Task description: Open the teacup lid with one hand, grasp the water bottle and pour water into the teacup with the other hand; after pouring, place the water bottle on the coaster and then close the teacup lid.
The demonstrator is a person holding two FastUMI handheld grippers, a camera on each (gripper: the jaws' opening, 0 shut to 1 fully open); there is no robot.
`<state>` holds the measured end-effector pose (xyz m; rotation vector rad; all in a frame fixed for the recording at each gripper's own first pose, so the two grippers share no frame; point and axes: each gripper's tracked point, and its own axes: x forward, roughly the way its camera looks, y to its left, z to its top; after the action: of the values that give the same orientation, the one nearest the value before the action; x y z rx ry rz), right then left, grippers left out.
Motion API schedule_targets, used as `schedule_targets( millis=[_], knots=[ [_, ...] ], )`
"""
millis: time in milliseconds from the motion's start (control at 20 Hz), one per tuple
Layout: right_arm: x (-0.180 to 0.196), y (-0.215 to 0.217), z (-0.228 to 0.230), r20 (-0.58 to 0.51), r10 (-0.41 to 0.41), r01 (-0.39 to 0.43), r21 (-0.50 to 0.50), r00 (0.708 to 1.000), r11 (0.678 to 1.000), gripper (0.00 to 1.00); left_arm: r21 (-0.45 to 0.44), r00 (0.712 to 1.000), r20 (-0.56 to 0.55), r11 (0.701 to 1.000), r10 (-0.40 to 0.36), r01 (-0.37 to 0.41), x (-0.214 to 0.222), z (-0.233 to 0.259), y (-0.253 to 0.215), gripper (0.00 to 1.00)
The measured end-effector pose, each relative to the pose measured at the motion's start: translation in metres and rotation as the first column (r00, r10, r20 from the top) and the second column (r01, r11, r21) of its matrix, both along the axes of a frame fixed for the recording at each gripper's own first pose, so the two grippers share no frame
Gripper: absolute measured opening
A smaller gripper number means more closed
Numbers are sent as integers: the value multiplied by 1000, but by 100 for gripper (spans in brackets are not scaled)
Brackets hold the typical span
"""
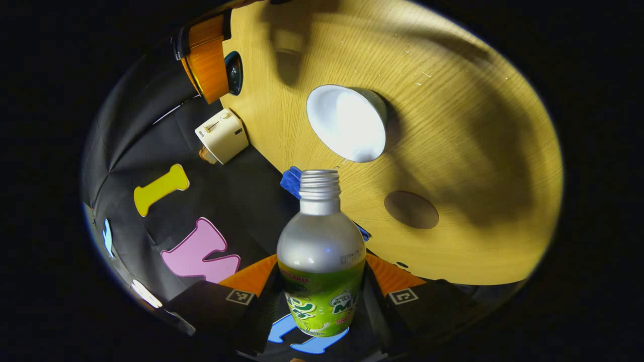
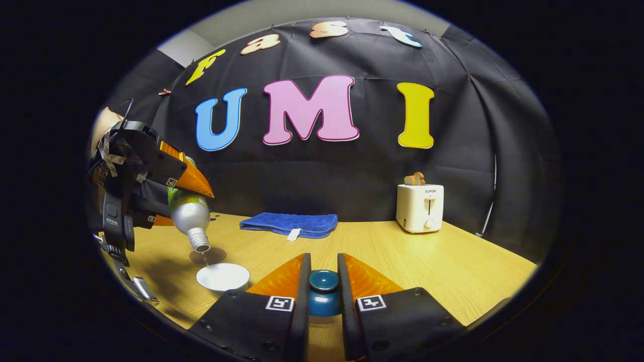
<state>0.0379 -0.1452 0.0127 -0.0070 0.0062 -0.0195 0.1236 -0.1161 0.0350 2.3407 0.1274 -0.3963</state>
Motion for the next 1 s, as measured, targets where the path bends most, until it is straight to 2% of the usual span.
schedule_targets(
  millis=[250,400,550,600,650,700,800,850,900,1000],
  knots=[
    [0,0,0,0,0,0,1,1000,1000,31,-1,1000,4,1000,-4,4,-1,3,-2,81],
    [0,0,0,0,0,0,0,1000,1000,31,-38,1000,3,999,-12,12,-2,2,-4,81],
    [-1,-1,0,1,-2,2,0,1000,1000,31,-136,999,25,990,-22,25,-5,4,-4,81],
    [0,-1,1,2,-3,3,0,1000,1000,31,-205,999,33,978,-29,35,-6,6,-5,81],
    [0,-1,1,2,-4,4,0,1000,1000,31,-297,999,43,954,-29,41,-8,8,-6,81],
    [0,-1,0,2,-5,5,0,1000,1000,31,-407,998,54,912,-21,41,-11,13,-5,81],
    [0,-3,1,2,-16,16,-1,1000,1000,31,-627,997,74,778,9,40,-15,24,-7,81],
    [0,-5,1,3,-33,33,-1,999,999,36,-717,996,88,695,20,49,-19,32,-6,81],
    [-1,-4,1,3,-45,45,-1,999,999,31,-790,994,107,610,37,63,-24,38,-1,81],
    [0,1,1,2,-25,25,1,1000,1000,31,-908,987,122,413,108,68,-31,47,12,81]
  ],
)
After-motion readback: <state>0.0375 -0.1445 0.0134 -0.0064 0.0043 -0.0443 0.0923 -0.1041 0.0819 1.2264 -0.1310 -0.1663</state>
